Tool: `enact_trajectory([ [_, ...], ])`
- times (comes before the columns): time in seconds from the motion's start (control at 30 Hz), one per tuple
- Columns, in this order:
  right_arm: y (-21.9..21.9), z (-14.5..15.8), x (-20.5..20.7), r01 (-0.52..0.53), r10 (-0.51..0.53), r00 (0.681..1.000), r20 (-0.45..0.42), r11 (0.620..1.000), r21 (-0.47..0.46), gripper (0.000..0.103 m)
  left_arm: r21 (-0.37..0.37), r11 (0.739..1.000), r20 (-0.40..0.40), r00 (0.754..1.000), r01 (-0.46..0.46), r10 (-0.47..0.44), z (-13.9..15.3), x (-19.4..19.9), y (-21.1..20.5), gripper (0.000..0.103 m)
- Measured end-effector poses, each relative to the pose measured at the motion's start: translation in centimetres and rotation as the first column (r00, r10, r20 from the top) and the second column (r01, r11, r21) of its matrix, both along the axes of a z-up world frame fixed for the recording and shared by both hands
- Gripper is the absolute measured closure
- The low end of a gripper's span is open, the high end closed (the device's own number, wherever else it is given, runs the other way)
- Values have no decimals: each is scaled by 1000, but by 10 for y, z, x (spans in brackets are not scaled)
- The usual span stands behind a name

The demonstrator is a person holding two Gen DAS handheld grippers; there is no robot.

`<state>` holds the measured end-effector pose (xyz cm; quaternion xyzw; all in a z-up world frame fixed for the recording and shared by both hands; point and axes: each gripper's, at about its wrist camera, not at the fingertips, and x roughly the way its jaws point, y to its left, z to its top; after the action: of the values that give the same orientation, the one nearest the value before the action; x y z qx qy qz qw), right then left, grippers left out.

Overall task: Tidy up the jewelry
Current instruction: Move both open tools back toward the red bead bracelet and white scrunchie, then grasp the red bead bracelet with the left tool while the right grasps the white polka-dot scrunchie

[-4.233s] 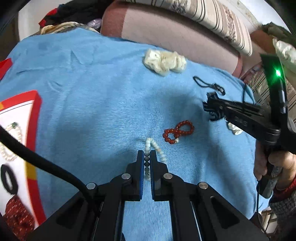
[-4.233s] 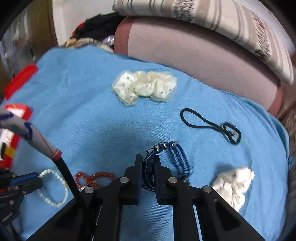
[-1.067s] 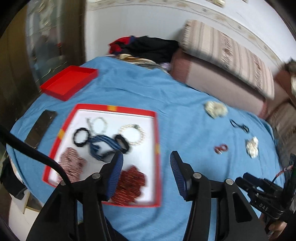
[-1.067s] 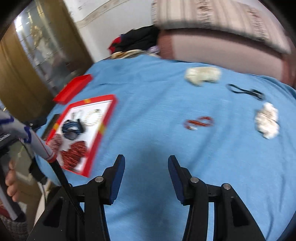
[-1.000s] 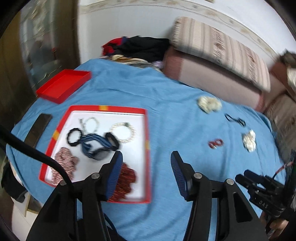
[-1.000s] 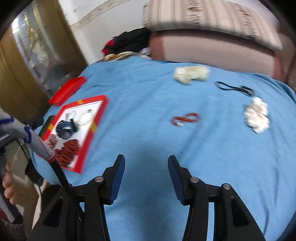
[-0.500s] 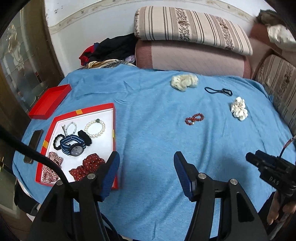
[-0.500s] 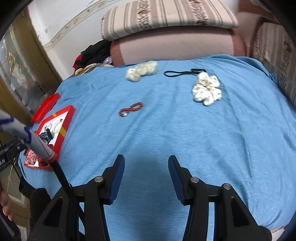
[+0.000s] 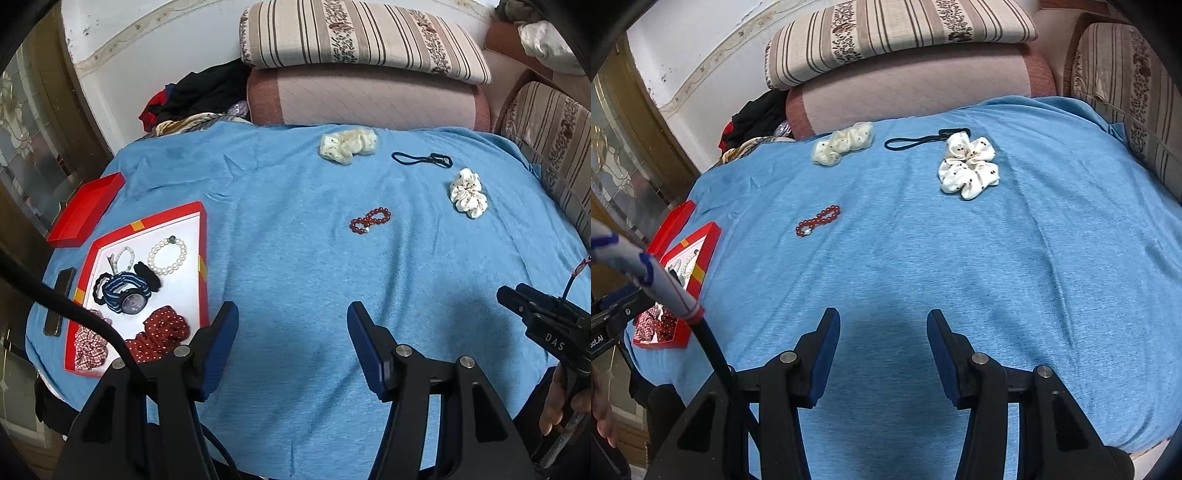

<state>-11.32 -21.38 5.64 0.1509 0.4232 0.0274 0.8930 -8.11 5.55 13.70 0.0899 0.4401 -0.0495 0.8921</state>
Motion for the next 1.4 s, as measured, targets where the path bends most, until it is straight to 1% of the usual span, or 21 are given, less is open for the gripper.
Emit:
enact_trajectory([
  [0.4, -25, -12, 7, 53, -53, 998, -19, 999, 11, 50, 15, 1000, -57, 998, 16, -15, -24, 20, -11, 43],
  [0.5, -36, -14, 12, 75, -75, 997, -21, 997, -11, 50, 3, 1000, -79, 997, 11, -11, -35, 33, -10, 43],
  [0.63, -52, -14, 25, 106, -107, 994, -23, 994, -37, 50, -40, 999, -127, 992, 2, -7, -53, 60, -8, 43],
  [0.77, -70, -10, 47, 128, -129, 992, -14, 991, -46, 50, -82, 996, -158, 987, 23, -36, -68, 87, -17, 43],
  [0.9, -82, -10, 76, 128, -128, 992, -11, 991, -27, 49, -89, 993, -156, 983, 81, -94, -81, 117, -35, 43],
  [0.97, -84, -10, 91, 123, -123, 992, -1, 992, -27, 46, -91, 990, -162, 980, 105, -119, -87, 131, -44, 43],
  [1.03, -85, -9, 105, 120, -120, 993, 8, 992, -42, 44, -106, 985, -171, 974, 133, -150, -95, 147, -54, 43],
  [1.13, -85, -10, 125, 116, -115, 993, 15, 991, -62, 39, -126, 979, -183, 966, 162, -183, -104, 166, -67, 43],
  [1.27, -82, -17, 155, 99, -100, 995, 3, 989, -108, 39, -151, 970, -206, 953, 192, -221, -114, 182, -81, 43],
  [1.4, -75, -31, 177, 68, -73, 997, -28, 985, -157, 39, -152, 965, -213, 946, 215, -244, -122, 189, -90, 43],
])
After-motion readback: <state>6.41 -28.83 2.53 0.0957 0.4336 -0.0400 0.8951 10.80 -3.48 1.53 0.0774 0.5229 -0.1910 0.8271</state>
